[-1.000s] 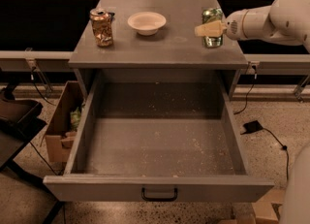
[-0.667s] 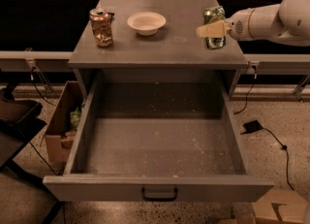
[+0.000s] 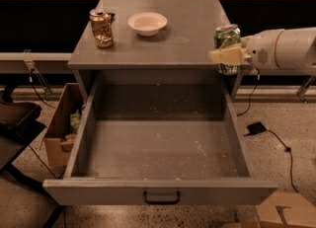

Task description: Place green can into top drawer

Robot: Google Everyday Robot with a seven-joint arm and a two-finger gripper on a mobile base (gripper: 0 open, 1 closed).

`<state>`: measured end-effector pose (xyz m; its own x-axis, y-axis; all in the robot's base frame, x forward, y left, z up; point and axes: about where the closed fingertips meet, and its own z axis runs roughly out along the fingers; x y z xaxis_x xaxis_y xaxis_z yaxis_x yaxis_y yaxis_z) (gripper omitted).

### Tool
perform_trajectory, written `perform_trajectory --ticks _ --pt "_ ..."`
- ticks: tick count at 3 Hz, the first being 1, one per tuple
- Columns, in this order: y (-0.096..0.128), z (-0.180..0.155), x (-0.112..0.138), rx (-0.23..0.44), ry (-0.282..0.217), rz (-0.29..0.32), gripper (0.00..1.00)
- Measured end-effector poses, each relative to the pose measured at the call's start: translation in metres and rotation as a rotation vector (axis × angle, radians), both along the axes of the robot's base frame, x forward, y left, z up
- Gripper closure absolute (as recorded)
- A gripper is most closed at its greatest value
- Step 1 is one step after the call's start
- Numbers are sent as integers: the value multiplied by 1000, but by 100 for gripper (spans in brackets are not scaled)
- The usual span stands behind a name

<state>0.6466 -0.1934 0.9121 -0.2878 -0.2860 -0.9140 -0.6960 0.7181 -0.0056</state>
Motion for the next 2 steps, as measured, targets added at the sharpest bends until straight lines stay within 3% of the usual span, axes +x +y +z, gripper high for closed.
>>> perform_trajectory --ticks 1,2 --pt "22 -46 -38 30 -25 98 100" --pt "68 -117 -34 71 -116 254 100"
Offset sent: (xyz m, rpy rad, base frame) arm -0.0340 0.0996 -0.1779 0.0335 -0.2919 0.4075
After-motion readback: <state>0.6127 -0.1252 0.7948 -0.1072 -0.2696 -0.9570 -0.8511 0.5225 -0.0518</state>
